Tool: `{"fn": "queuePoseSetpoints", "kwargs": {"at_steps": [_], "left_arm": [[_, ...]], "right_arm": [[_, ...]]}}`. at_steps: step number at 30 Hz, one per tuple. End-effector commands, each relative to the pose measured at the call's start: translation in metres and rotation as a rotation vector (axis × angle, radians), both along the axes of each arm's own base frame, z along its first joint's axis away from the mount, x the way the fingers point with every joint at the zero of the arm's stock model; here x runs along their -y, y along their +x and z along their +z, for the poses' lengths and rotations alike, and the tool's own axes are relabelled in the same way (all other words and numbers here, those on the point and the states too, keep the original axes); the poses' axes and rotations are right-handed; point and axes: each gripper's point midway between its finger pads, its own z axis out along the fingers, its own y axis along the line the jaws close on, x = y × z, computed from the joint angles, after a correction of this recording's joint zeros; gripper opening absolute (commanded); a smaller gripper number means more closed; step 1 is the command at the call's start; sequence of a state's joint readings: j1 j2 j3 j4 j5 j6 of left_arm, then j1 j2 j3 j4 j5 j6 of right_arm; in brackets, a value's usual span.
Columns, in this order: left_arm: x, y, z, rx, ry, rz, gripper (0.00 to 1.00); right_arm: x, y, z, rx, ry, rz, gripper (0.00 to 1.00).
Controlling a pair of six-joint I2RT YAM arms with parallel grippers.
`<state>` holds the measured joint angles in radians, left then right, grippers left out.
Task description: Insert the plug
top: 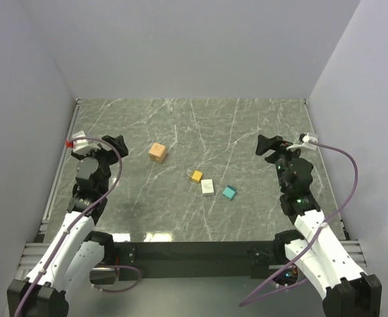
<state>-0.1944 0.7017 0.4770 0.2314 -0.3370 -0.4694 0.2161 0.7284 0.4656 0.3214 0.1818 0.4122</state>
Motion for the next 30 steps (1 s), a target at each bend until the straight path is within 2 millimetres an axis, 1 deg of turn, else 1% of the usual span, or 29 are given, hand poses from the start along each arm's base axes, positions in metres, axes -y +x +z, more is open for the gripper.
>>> {"fn": "queuePoseSetpoints", "kwargs": {"at_steps": [1,2,4,5,7,8,9,10,11,12,13,14,15,16,17,18,19,20,21,22,23,24,25,26,27,28,29,30], "left_arm": [[0.007,0.007,0.006,0.028,-0.016,-0.022,0.97],[0.012,0.011,0.001,0.012,0.004,-0.043,0.97],[0.020,0.016,0.001,0.010,0.024,-0.075,0.98],[0.025,0.021,-0.006,-0.017,0.039,-0.095,0.98],[0.034,0.026,-0.009,-0.039,0.053,-0.123,0.97],[0.038,0.032,-0.021,-0.077,0.070,-0.136,0.96],[0.047,0.034,-0.022,-0.087,0.080,-0.170,0.96],[0.051,0.038,-0.023,-0.089,0.088,-0.183,0.95],[0.059,0.042,-0.036,-0.124,0.110,-0.210,0.95],[0.064,0.045,-0.035,-0.130,0.116,-0.229,0.95],[0.067,0.050,-0.047,-0.168,0.129,-0.235,0.95],[0.072,0.051,-0.050,-0.182,0.137,-0.245,0.95],[0.075,0.055,-0.048,-0.187,0.145,-0.247,0.95],[0.077,0.058,-0.057,-0.218,0.163,-0.244,0.95],[0.082,0.058,-0.062,-0.238,0.175,-0.254,0.95],[0.085,0.063,-0.059,-0.240,0.179,-0.254,0.95],[0.088,0.066,-0.070,-0.272,0.196,-0.254,0.95],[0.093,0.066,-0.075,-0.292,0.207,-0.263,0.95],[0.096,0.068,-0.074,-0.296,0.214,-0.266,0.95],[0.099,0.071,-0.083,-0.323,0.231,-0.267,0.95],[0.104,0.070,-0.088,-0.340,0.241,-0.279,0.94],[0.107,0.073,-0.086,-0.341,0.246,-0.281,0.94],[0.107,0.075,-0.094,-0.365,0.261,-0.268,0.94],[0.110,0.075,-0.095,-0.371,0.268,-0.266,0.94],[0.110,0.076,-0.096,-0.384,0.276,-0.257,0.93],[0.109,0.078,-0.104,-0.410,0.290,-0.245,0.93],[0.107,0.081,-0.103,-0.413,0.297,-0.217,0.93],[0.106,0.081,-0.107,-0.437,0.307,-0.204,0.93]], "right_arm": [[-0.001,-0.006,-0.005,-0.017,-0.005,0.007,0.86],[0.000,-0.007,-0.006,-0.018,-0.005,0.006,0.85],[0.000,-0.009,-0.007,-0.023,-0.008,0.005,0.86],[0.001,-0.010,-0.008,-0.024,-0.009,0.004,0.86],[0.002,-0.012,-0.006,-0.024,-0.012,0.001,0.86],[0.003,-0.013,-0.006,-0.023,-0.012,-0.001,0.86],[0.002,-0.014,-0.004,-0.020,-0.013,0.002,0.86],[0.003,-0.014,-0.005,-0.026,-0.014,0.001,0.86],[0.003,-0.015,-0.006,-0.030,-0.015,0.001,0.86],[0.004,-0.017,-0.009,-0.035,-0.018,-0.001,0.86],[0.003,-0.018,-0.009,-0.033,-0.016,-0.001,0.86],[0.005,-0.019,-0.011,-0.035,-0.015,-0.005,0.86],[0.006,-0.020,-0.012,-0.030,-0.014,-0.010,0.86],[0.007,-0.021,-0.012,-0.029,-0.010,-0.014,0.86],[0.007,-0.022,-0.012,-0.027,-0.008,-0.019,0.87],[0.008,-0.023,-0.010,-0.023,-0.007,-0.021,0.87],[0.008,-0.023,-0.010,-0.023,-0.007,-0.019,0.87],[0.007,-0.023,-0.010,-0.021,-0.005,-0.017,0.87],[0.007,-0.024,-0.011,-0.023,-0.004,-0.014,0.87],[0.007,-0.024,-0.012,-0.026,-0.003,-0.011,0.87],[0.005,-0.023,-0.014,-0.029,0.003,-0.007,0.87],[0.002,-0.023,-0.014,-0.026,0.005,0.007,0.87],[0.001,-0.022,-0.015,-0.026,0.007,0.018,0.87],[-0.002,-0.020,-0.019,-0.038,0.005,0.029,0.87],[-0.005,-0.019,-0.019,-0.038,0.007,0.042,0.87],[-0.006,-0.017,-0.018,-0.037,0.008,0.049,0.87],[-0.008,-0.014,-0.022,-0.054,0.003,0.055,0.87],[-0.010,-0.013,-0.021,-0.058,0.001,0.064,0.87]]}}
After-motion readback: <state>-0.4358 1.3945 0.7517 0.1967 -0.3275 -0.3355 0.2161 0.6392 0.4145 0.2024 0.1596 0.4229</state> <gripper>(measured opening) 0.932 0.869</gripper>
